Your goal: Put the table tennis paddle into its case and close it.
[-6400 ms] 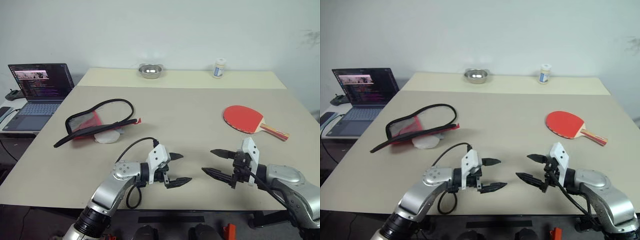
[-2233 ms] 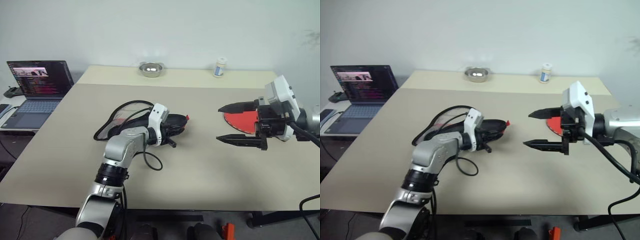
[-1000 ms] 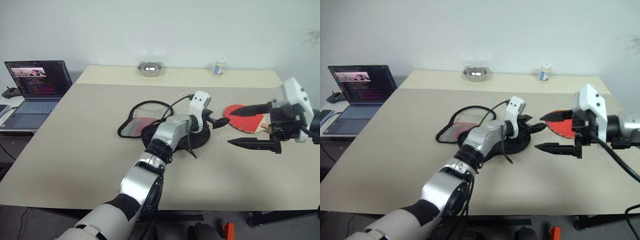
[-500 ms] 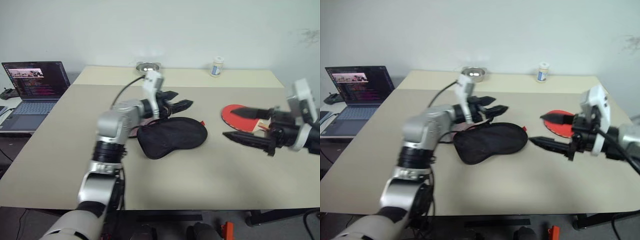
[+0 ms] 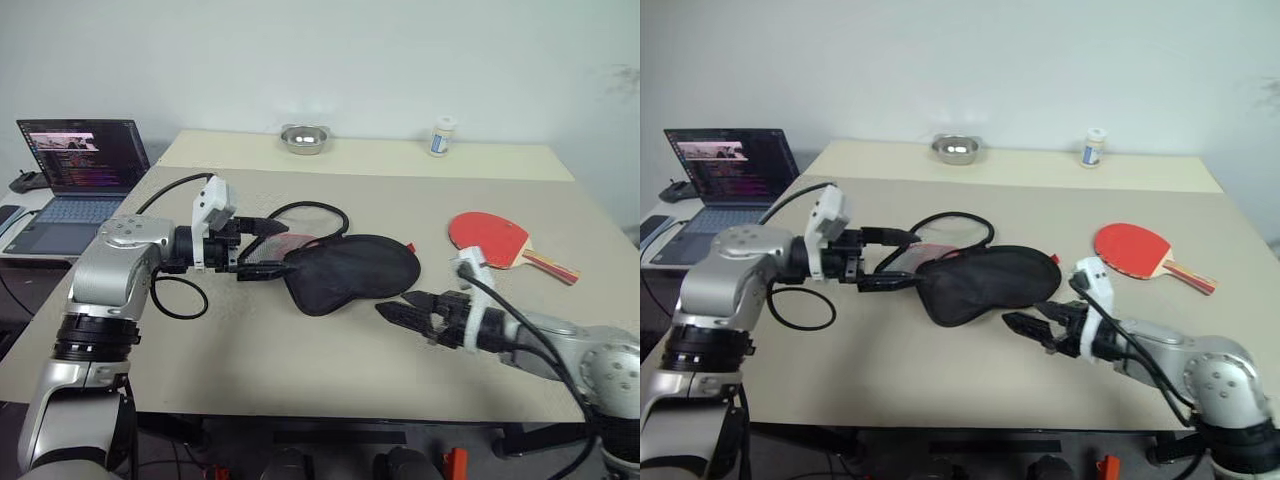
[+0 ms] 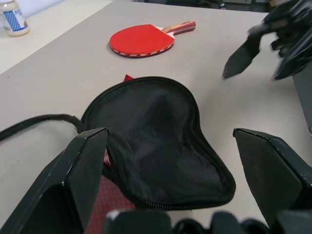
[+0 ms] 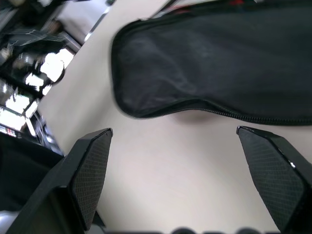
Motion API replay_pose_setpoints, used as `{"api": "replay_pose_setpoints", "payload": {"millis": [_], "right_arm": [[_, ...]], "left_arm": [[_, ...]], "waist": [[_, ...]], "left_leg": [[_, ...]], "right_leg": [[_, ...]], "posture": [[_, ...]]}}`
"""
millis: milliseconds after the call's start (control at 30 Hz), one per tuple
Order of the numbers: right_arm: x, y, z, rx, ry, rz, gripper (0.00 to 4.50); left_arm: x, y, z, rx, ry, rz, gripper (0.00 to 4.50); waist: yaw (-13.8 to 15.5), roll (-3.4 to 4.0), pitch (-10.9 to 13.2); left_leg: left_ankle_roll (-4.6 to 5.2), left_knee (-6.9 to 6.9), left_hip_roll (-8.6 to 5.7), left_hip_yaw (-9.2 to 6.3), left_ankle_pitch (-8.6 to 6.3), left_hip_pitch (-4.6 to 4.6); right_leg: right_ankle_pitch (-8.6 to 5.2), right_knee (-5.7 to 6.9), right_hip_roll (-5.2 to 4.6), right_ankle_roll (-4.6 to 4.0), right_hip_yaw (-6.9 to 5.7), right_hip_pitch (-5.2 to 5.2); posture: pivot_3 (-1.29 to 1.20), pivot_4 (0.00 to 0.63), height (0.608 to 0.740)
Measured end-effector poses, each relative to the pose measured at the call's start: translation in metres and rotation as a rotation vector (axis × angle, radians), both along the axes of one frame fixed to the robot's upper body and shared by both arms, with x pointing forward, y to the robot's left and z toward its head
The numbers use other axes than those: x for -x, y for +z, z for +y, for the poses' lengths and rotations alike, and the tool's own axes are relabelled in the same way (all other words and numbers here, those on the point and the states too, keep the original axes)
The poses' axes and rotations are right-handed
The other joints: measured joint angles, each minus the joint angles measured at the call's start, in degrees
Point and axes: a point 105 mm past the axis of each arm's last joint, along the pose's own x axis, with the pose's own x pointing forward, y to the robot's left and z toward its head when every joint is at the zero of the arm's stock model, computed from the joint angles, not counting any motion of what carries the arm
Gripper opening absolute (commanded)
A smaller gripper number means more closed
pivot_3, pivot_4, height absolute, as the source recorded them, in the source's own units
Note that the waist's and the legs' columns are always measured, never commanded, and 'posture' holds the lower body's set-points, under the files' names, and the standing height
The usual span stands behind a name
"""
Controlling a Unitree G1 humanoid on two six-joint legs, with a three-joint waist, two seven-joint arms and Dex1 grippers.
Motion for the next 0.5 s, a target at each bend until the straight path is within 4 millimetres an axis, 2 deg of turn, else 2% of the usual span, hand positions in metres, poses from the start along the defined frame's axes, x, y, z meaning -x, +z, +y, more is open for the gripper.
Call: {"api": "replay_pose_setpoints", "payload": {"millis": [100, 267, 500], "right_arm": [[-0.006, -0.011, 0.006, -0.012, -0.021, 0.068, 4.5], [-0.017, -0.011, 0.021, -0.072, -0.022, 0.113, 4.5], [-0.022, -0.011, 0.058, -0.149, 0.014, 0.172, 4.5]], "left_arm": [[0.0, 0.0, 0.0, 0.001, -0.002, -0.004, 4.46], [0.003, 0.003, 0.0, 0.007, -0.02, 0.0, 4.46], [0.02, 0.011, 0.017, -0.019, -0.032, 0.037, 4.46]], "waist": [[0.0, 0.0, 0.0], [-0.2, 0.0, 0.0], [-0.9, 0.0, 0.0]], "left_leg": [[0.0, -0.01, 0.02, 0.0, 0.0, -0.01], [0.0, -0.01, 0.06, 0.0, 0.0, 0.01], [0.0, -0.04, 0.1, 0.01, 0.0, -0.01]], "right_leg": [[0.0, 0.0, 0.06, 0.0, -0.01, -0.03], [0.0, 0.03, 0.08, 0.01, 0.0, -0.03], [0.0, 0.04, 0.08, 0.0, 0.02, -0.09]], "posture": [[0.0, 0.15, 0.74], [0.0, 0.15, 0.74], [0.0, 0.15, 0.74]]}}
